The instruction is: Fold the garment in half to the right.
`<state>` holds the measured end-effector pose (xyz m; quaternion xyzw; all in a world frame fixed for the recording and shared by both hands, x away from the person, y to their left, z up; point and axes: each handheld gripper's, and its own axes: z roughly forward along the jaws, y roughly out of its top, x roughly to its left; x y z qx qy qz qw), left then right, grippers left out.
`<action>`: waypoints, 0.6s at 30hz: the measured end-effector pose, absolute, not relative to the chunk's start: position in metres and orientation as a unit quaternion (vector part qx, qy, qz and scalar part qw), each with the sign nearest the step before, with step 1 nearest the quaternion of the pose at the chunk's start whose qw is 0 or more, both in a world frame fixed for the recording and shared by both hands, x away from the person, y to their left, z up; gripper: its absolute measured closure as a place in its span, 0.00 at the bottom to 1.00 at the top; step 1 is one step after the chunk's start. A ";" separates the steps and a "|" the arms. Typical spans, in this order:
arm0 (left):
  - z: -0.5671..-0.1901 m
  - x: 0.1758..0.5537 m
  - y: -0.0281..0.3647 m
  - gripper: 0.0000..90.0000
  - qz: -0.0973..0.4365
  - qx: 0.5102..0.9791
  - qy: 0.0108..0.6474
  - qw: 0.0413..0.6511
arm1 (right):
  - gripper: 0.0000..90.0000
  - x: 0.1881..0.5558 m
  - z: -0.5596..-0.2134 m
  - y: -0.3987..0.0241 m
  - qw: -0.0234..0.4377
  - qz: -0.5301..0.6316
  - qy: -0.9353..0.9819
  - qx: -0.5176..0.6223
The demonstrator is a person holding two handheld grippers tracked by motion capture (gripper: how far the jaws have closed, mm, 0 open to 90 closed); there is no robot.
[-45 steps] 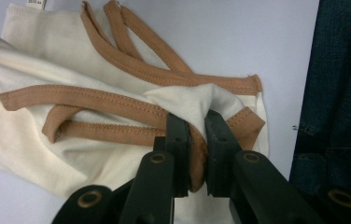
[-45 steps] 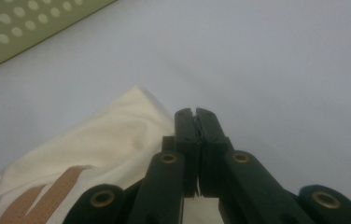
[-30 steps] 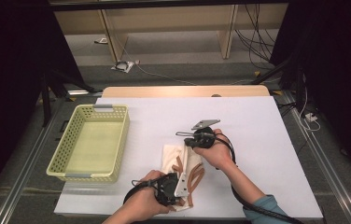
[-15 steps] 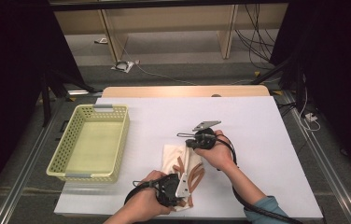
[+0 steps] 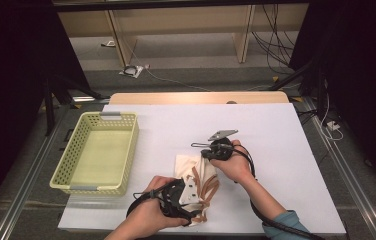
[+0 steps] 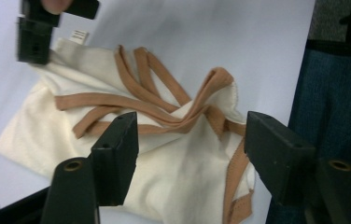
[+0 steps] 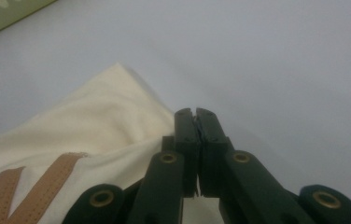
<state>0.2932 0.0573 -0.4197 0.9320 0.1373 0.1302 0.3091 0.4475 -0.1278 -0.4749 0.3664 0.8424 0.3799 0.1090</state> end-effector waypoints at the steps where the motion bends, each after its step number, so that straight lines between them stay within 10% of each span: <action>1: -0.417 0.294 0.060 0.39 0.134 0.930 0.140 0.311 | 0.99 0.448 -0.475 -0.128 0.109 0.381 0.841 0.367; 18: -0.449 0.313 0.053 0.84 0.118 0.938 0.181 0.270 | 0.95 0.449 -0.475 -0.143 0.120 0.378 0.836 0.380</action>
